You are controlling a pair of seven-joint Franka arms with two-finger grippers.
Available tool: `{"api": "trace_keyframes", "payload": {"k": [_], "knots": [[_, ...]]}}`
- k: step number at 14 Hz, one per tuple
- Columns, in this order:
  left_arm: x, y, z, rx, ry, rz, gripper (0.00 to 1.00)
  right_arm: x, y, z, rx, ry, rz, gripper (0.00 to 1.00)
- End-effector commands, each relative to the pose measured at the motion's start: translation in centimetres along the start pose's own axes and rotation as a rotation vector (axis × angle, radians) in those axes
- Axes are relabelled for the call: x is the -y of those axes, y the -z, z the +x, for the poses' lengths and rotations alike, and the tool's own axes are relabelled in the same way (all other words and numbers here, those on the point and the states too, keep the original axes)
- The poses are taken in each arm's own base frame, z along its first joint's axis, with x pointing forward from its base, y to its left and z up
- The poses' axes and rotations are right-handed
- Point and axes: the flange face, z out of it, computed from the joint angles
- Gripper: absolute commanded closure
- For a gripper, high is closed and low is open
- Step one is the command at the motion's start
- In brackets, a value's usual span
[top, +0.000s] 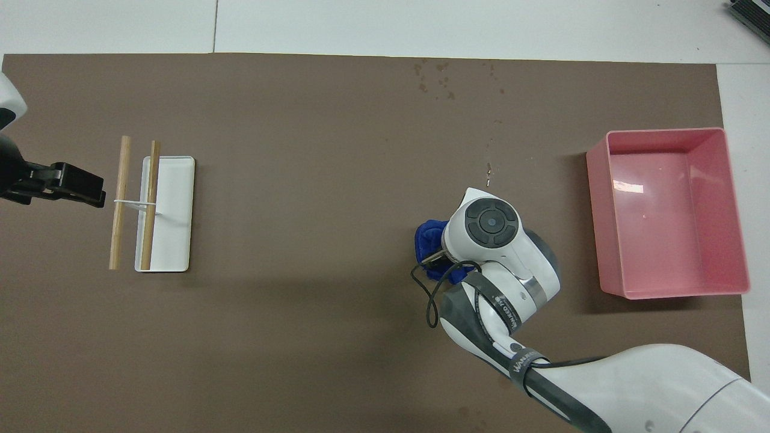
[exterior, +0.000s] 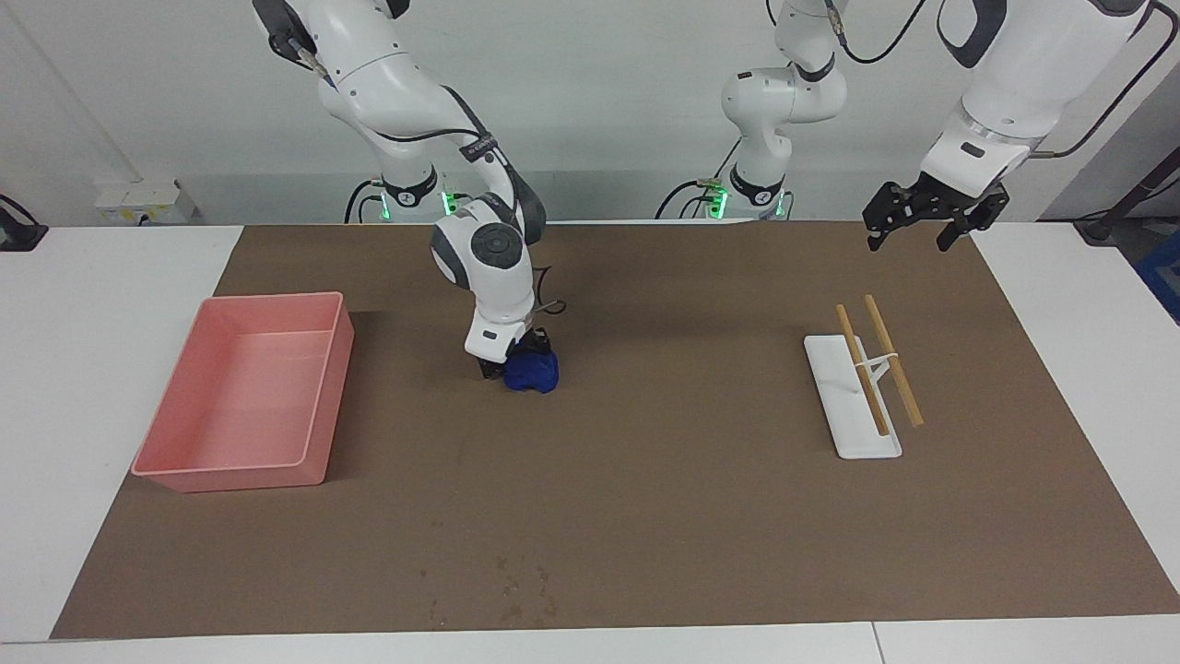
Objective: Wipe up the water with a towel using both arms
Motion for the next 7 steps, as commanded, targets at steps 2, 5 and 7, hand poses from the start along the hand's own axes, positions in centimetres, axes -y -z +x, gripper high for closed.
{"api": "trace_keyframes", "payload": {"k": [2, 5, 7], "knots": [[0.1, 0.0, -0.4, -0.006, -0.003, 0.018, 0.00, 0.0, -0.3, -1.5, 0.034, 0.005, -0.006, 1.00], [0.1, 0.0, -0.4, -0.007, -0.003, 0.018, 0.00, -0.1, 0.5, -1.7, 0.038, 0.004, -0.022, 1.00], [0.1, 0.0, -0.4, -0.007, -0.003, 0.018, 0.00, -0.2, 1.1, -2.0, 0.048, 0.005, -0.036, 1.00]]}}
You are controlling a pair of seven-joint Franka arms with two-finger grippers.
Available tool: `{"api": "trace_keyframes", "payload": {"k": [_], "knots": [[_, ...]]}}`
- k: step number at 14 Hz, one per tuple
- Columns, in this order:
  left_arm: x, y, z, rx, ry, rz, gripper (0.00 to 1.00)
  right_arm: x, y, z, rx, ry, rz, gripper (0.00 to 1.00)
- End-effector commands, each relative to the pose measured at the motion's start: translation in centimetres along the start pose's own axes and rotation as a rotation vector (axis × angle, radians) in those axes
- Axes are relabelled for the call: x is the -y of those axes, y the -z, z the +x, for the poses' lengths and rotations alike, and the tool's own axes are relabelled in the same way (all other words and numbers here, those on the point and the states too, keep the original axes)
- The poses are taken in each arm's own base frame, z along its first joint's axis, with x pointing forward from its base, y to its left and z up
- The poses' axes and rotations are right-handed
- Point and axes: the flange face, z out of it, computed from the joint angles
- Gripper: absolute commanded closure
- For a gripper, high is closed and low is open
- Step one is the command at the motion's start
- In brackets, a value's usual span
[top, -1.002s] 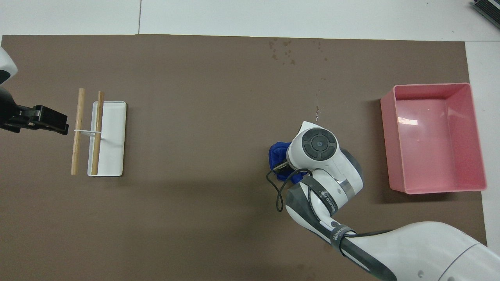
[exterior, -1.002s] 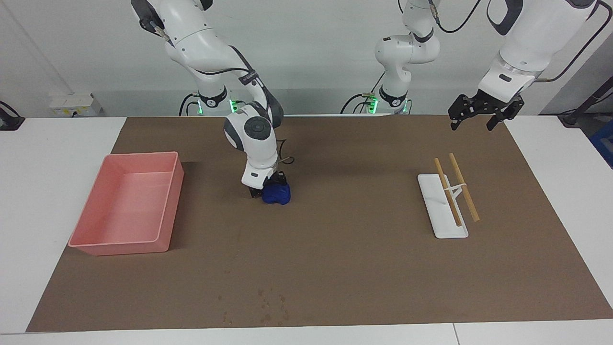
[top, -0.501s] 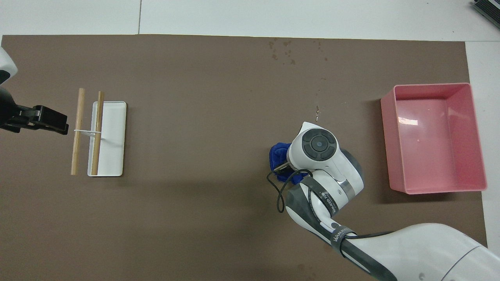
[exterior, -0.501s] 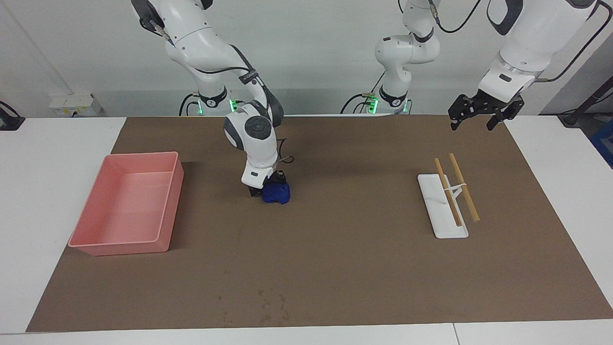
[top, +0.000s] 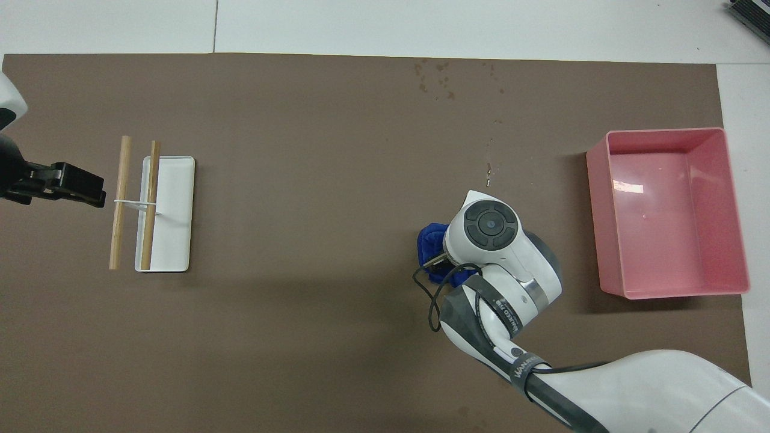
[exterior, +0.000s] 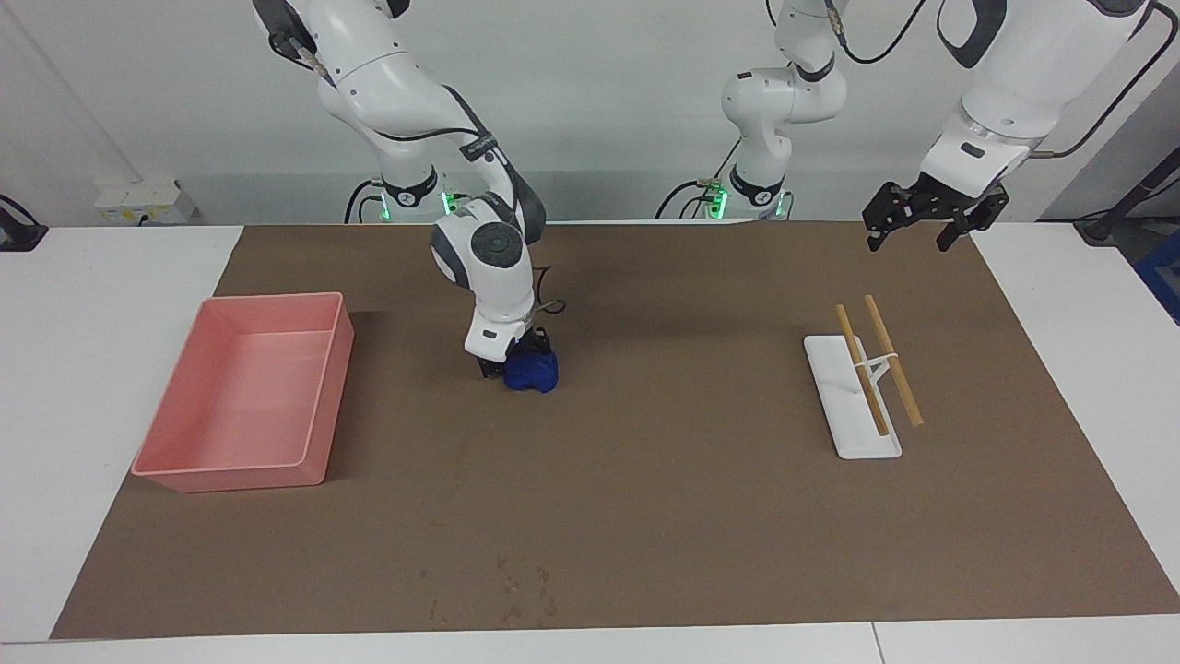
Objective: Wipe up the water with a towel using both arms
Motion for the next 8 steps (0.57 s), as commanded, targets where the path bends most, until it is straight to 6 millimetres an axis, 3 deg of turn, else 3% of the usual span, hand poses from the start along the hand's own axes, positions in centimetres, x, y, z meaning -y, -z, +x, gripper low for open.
{"api": "trace_keyframes", "payload": {"k": [1, 8], "knots": [[0.1, 0.0, -0.4, -0.007, -0.003, 0.018, 0.00, -0.1, 0.7, -1.3, 0.019, 0.002, -0.015, 1.00], [0.1, 0.0, -0.4, -0.007, -0.003, 0.018, 0.00, 0.1, 1.8, -1.6, 0.024, 0.006, -0.034, 1.00]]}}
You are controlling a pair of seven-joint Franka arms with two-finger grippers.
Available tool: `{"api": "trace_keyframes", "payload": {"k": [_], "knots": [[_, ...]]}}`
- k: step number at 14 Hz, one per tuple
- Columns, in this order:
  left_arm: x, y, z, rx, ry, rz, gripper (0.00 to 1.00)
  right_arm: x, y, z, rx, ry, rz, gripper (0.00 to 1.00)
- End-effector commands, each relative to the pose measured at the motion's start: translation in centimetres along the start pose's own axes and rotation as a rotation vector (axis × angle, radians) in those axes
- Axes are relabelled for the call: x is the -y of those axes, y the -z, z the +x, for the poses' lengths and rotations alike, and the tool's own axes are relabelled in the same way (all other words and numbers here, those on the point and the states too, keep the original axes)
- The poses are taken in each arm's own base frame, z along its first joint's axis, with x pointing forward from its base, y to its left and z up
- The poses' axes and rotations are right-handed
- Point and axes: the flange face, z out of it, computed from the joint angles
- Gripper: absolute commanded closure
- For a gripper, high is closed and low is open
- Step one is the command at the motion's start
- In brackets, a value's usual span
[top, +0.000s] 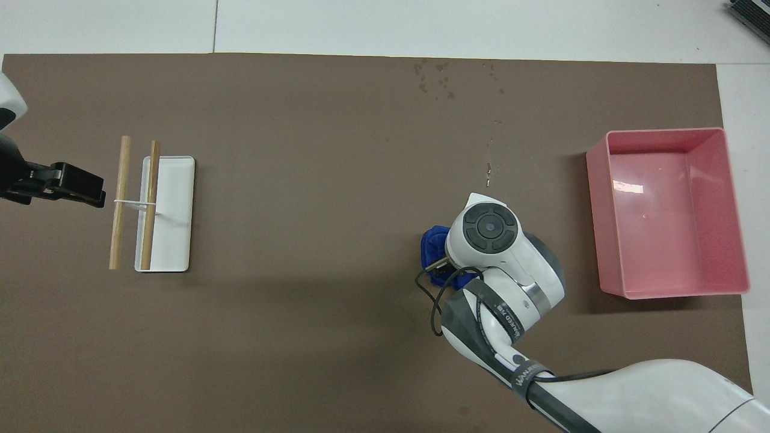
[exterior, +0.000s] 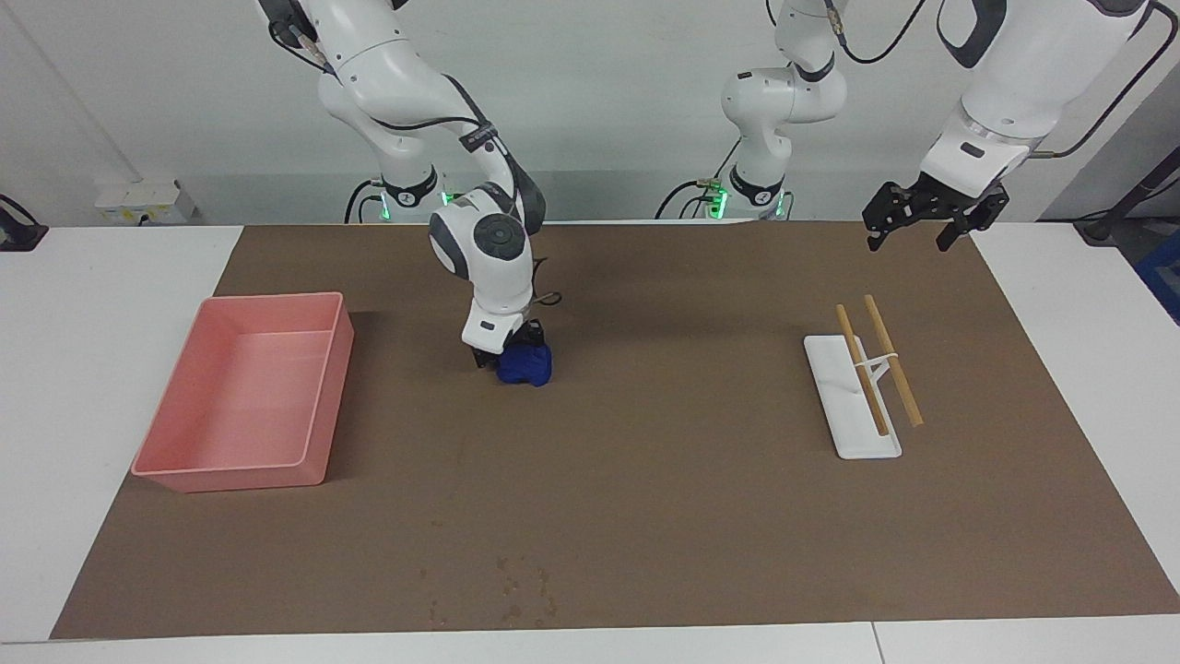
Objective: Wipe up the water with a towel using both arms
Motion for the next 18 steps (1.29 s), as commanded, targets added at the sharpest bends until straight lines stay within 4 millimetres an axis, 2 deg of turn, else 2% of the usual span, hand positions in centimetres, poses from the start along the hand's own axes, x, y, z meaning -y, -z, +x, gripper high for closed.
{"api": "trace_keyframes", "payload": {"k": [1, 6, 9, 12, 14, 15, 18], "knots": [[0.1, 0.0, -0.4, -0.007, -0.003, 0.018, 0.00, 0.0, 1.5, -1.2, 0.014, 0.002, -0.021, 1.00], [0.1, -0.1, -0.3, -0.005, -0.003, 0.018, 0.00, 0.8, 3.7, -2.0, 0.022, 0.007, -0.042, 1.00], [0.1, 0.0, -0.4, -0.007, -0.003, 0.018, 0.00, 0.3, 5.3, -2.2, 0.012, 0.036, -0.004, 1.00], [0.1, 0.0, -0.4, -0.007, -0.003, 0.018, 0.00, -1.9, 4.4, -2.3, 0.011, 0.051, 0.006, 1.00], [0.1, 0.0, -0.4, -0.007, -0.003, 0.018, 0.00, -2.8, 1.9, -2.9, -0.043, 0.047, 0.027, 1.00], [0.1, -0.1, -0.3, -0.005, -0.003, 0.018, 0.00, -2.9, 0.8, -3.3, -0.075, 0.052, 0.038, 1.00], [0.1, -0.1, -0.3, -0.005, -0.003, 0.018, 0.00, -2.7, -0.2, -3.8, -0.077, 0.056, 0.044, 1.00]]}}
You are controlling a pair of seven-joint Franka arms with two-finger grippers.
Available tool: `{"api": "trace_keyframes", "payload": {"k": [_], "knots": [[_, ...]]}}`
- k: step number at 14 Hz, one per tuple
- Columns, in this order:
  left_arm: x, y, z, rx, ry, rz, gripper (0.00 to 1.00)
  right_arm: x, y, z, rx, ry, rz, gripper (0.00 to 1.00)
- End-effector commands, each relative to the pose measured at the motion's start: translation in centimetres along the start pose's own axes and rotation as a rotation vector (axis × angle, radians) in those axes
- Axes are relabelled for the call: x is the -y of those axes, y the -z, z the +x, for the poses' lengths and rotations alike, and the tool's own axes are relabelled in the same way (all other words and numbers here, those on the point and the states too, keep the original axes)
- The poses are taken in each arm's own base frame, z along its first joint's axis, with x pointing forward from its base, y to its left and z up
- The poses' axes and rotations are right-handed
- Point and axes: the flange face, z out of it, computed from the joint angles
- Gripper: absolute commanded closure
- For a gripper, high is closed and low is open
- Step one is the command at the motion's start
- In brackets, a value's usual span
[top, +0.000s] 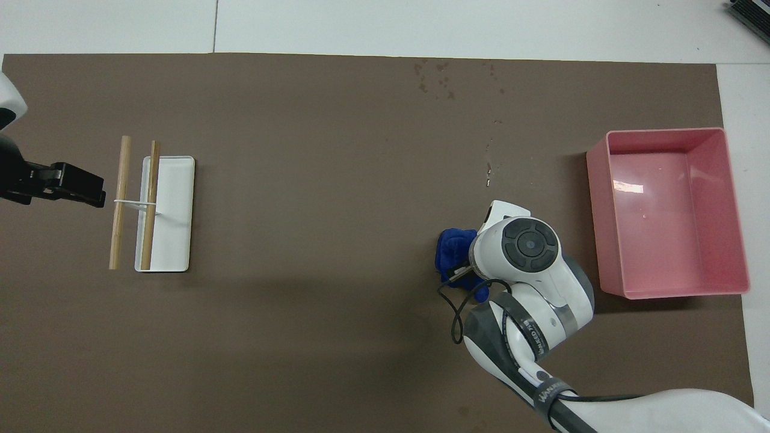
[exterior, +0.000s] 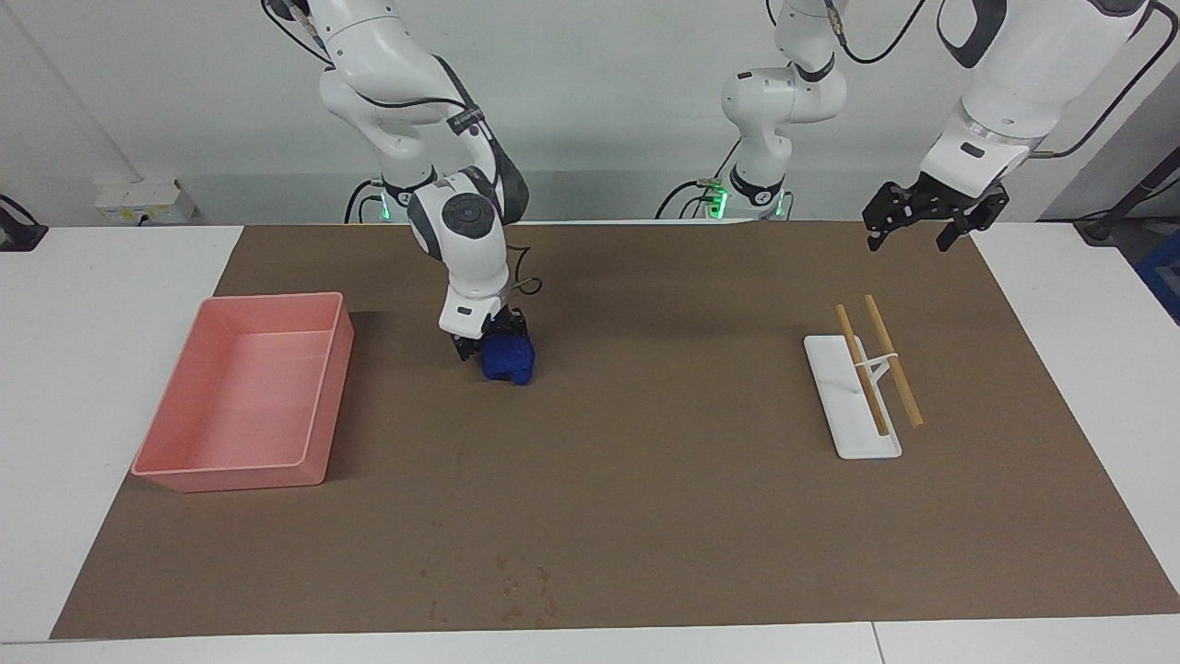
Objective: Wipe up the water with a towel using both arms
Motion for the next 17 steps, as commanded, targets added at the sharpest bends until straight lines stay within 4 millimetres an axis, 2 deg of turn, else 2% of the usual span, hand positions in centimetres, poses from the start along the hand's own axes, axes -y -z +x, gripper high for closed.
{"api": "trace_keyframes", "payload": {"k": [1, 2, 5, 8, 10, 13, 15, 17], "knots": [[0.1, -0.1, -0.3, -0.005, -0.003, 0.018, 0.00, -0.2, -1.2, -1.6, 0.011, 0.005, 0.015, 1.00], [0.1, 0.0, -0.4, -0.007, -0.003, 0.018, 0.00, -0.6, -1.7, -2.3, 0.024, -0.002, 0.013, 1.00], [0.1, 0.0, -0.4, -0.007, -0.003, 0.018, 0.00, -0.1, -2.6, -3.4, 0.061, -0.066, 0.054, 1.00], [0.1, -0.1, -0.3, -0.005, -0.003, 0.018, 0.00, 2.3, -2.3, -3.6, 0.078, -0.144, 0.141, 1.00], [0.1, 0.0, -0.4, -0.007, -0.003, 0.018, 0.00, 2.7, -2.0, -3.5, 0.095, -0.275, 0.247, 1.00], [0.1, -0.1, -0.3, -0.005, -0.003, 0.018, 0.00, 3.8, -1.6, -3.5, 0.113, -0.333, 0.313, 1.00], [0.1, 0.0, -0.4, -0.007, -0.003, 0.018, 0.00, 3.5, -1.4, -3.4, 0.098, -0.268, 0.305, 1.00], [0.1, 0.0, -0.4, -0.007, -0.003, 0.018, 0.00, 1.6, -1.4, -3.5, 0.063, -0.089, 0.286, 1.00]]}}
